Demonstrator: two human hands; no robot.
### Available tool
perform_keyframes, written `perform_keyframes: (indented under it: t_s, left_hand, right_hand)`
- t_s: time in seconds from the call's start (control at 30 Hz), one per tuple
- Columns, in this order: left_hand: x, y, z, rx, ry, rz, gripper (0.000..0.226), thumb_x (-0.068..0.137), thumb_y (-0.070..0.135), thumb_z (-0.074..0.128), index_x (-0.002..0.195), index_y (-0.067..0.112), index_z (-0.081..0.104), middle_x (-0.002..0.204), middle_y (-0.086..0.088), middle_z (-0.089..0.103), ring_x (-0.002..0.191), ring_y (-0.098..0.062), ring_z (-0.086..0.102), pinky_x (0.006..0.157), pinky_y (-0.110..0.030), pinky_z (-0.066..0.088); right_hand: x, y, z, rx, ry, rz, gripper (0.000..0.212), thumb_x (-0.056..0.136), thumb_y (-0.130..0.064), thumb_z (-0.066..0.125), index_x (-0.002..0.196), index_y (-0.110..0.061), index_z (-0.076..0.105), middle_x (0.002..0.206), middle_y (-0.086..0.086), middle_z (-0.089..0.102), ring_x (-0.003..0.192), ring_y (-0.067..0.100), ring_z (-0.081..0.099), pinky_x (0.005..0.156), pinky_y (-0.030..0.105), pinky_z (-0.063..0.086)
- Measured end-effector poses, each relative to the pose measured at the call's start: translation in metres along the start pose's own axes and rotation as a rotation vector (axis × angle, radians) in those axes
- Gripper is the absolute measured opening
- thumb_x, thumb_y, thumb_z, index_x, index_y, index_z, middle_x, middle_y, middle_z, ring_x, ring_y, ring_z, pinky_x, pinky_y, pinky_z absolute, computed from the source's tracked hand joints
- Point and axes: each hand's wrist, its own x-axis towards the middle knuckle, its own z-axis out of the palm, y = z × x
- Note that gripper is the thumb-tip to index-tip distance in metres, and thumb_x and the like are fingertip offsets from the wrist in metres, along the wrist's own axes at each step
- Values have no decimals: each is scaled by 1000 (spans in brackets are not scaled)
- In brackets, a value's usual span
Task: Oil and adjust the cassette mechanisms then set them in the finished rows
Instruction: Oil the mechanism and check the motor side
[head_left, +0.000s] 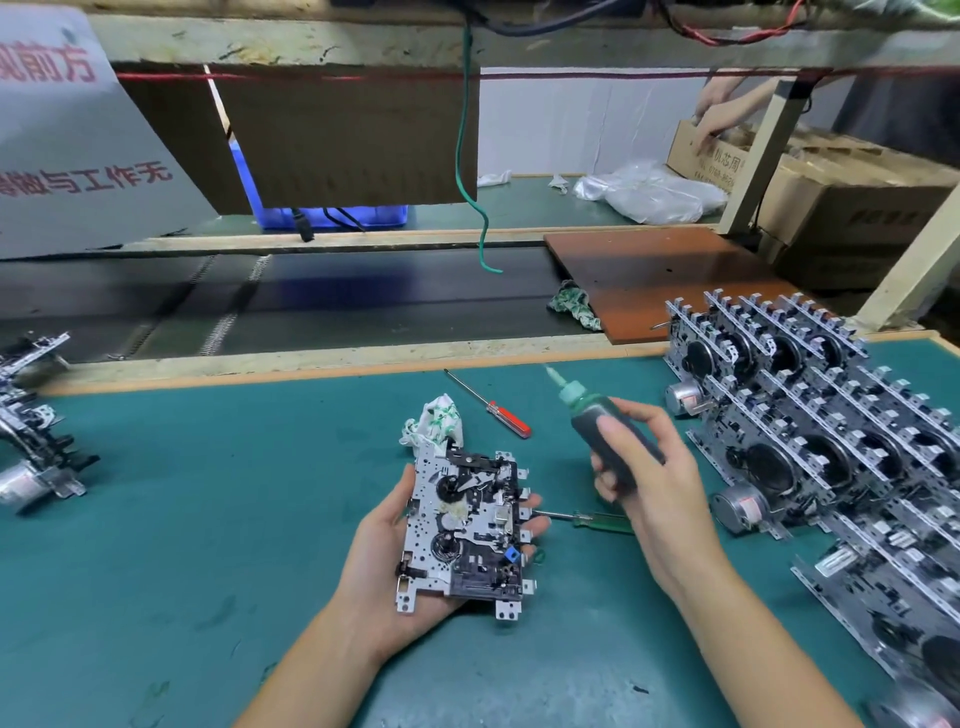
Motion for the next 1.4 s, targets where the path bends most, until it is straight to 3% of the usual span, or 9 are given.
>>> perform_keyframes:
  t_s: [0.1,0.17,0.33,0.5,0.67,0.87,1.1,1.4]
  left_hand:
    - [0,0,-2,-5,-2,0,70,91,52,37,125,-5,57,136,-33,46,123,-51,47,101,-58,40]
    - [1,0,-3,0,-4,0,69,91,53,37,124,-4,59,135,-33,47,122,-50,48,100,-58,41]
    - [0,0,-2,3,10,7,68,90,52,39,121,-4,61,132,-34,49,120,-51,49,99,-58,43]
    - [0,0,-1,0,29,1,69,89,53,40,120,-5,61,131,-34,50,118,-51,51,98,-55,41]
    - [0,0,1,2,54,5,68,91,53,39,118,-4,63,130,-33,51,116,-51,53,104,-57,35]
    - [-1,0,3,12,60,5,68,89,53,39,115,-4,65,129,-33,52,114,-51,54,102,-56,36]
    - [-2,0,4,24,79,13,67,89,53,41,116,-4,65,130,-33,52,115,-52,52,102,-57,36]
    - [-2,0,3,26,69,3,68,90,53,39,116,-4,65,130,-33,52,116,-51,52,102,-57,37]
  right_hand:
    - [2,-5,1,313,-25,109,22,66,-18,67,87,-12,62,58,-4,51,45,5,34,39,15,28]
    - [2,-5,1,395,-3,157,21,66,-21,67,83,-10,62,54,-7,48,40,2,29,35,13,23]
    - [-4,-7,6,223,64,155,41,62,-45,66,69,-11,44,46,-4,27,34,3,20,32,13,14]
    - [-5,-3,8,126,120,137,37,89,-28,56,65,-17,31,41,-10,19,31,2,15,32,11,14]
    - [-4,3,8,45,86,123,39,87,-30,59,64,-17,30,44,-7,17,33,4,16,34,12,15]
    - [-4,6,9,-20,55,83,46,63,-50,63,62,-18,31,45,-7,18,35,6,16,36,14,17]
    - [-3,12,8,-44,56,68,44,87,-32,59,58,-20,28,43,-7,18,35,7,16,36,13,18]
    - [-3,10,7,-55,67,62,43,87,-34,59,60,-22,28,45,-8,16,36,7,14,36,15,17]
